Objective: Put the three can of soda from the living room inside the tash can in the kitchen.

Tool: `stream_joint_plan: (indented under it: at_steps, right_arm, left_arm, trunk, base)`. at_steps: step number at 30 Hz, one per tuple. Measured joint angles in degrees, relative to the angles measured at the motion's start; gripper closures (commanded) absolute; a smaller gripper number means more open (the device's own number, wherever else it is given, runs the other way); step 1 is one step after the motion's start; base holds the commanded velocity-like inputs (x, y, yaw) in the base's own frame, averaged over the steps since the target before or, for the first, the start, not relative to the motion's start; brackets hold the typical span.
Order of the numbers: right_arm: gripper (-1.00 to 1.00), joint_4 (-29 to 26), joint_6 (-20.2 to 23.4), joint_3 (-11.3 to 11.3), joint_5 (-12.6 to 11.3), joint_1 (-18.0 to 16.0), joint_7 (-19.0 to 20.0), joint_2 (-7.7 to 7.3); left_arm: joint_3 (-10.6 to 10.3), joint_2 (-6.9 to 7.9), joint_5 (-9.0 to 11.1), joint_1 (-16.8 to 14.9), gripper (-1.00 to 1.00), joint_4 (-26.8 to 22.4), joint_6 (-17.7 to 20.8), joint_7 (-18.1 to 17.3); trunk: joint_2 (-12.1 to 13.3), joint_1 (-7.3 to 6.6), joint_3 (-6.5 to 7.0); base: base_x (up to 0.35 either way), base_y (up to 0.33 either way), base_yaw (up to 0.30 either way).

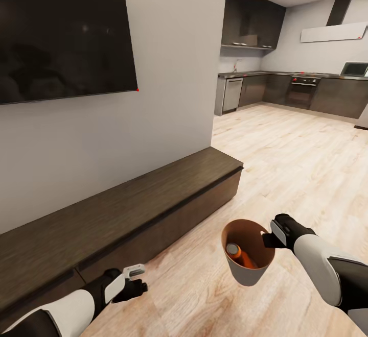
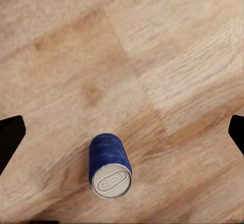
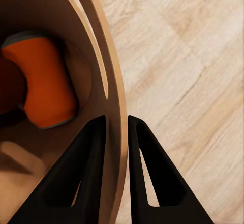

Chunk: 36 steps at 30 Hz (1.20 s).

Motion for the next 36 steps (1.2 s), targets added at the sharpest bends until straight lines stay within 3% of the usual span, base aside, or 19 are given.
stream_joint_plan:
  at_steps: [4,12,15,18,19,22,25,27,30,33,36]
  right_arm:
    - [1.0,0.02,0.07,0.16,0.26,-0.01,0.08,0.1]
    - [1.0,-0.02,0.08,-0.06,0.3,-0.02,1.65,-0.07]
    - [1.0,-0.09,1.26,0.4,0.92,-0.13,5.73,-0.47]
    - [1.0,-0.61,4.23,-0.49,-0.31,-0.28,9.97,-1.04]
    - [1.0,-1.79,6.35,-0.52,-0.43,-0.3,12.27,-1.78]
    - [1.0,-5.03,9.33,-0.6,0.66,-0.3,14.38,-2.98]
    - [1.0,-12.89,15.38,-0.25,2.72,-0.11,15.83,-4.05]
    - [1.0,-18.99,18.08,-0.5,1.06,0.98,16.48,-4.92]
    - [1.0,-27.17,18.78,-0.66,-0.08,4.32,17.04,-5.79]
    - [1.0,-34.28,18.51,-0.73,2.63,6.52,17.23,-6.04]
    - [1.0,-43.09,18.64,-0.65,1.39,9.77,18.06,-5.98]
  left_arm:
    - [0.22,-0.81,0.17,0.57,-1.0,0.04,-0.02,3.79]
    - [0.35,-2.28,0.22,1.33,-1.0,0.06,-0.03,5.76]
    - [0.37,-2.65,0.18,1.88,-1.0,0.0,-0.07,5.94]
    - [0.36,-2.82,0.16,2.16,-1.0,-0.02,-0.12,5.98]
    - [0.37,-2.86,0.16,2.3,-1.0,-0.03,-0.15,6.01]
    - [0.36,-2.94,0.15,2.46,-1.0,-0.02,-0.18,6.03]
    - [0.37,-3.01,0.15,2.99,-1.0,-0.05,-0.3,6.03]
    - [0.38,-3.0,0.14,3.45,-1.0,-0.05,-1.11,6.05]
    - [0.37,-3.09,0.12,3.77,-1.0,-0.13,-1.98,6.14]
    - [0.33,-3.34,0.06,3.89,-1.0,-0.09,-2.28,6.19]
    - [0.36,-3.53,0.06,3.96,-1.0,-0.08,-2.52,6.18]
  trunk:
    - [0.0,0.0,0.0]
    - [0.0,0.0,0.0]
    - [-0.01,0.0,0.0]
    - [0.0,0.0,0.0]
    - [0.0,0.0,0.0]
    - [0.0,0.0,0.01]
    - [0.0,0.0,0.0]
    - [0.0,0.0,0.0]
    - [0.0,0.0,-0.01]
    - [0.0,0.0,0.01]
    - [0.0,0.0,-0.01]
  base:
    - [0.0,0.0,0.0]
    - [0.0,0.0,0.0]
    - [0.0,0.0,0.0]
    - [0.0,0.0,0.0]
    - [0.0,0.0,0.0]
    - [0.0,0.0,0.0]
    - [0.0,0.0,0.0]
    - [0.0,0.0,0.0]
    - [0.0,0.0,0.0]
    - [0.0,0.0,0.0]
    - [0.0,0.0,0.0]
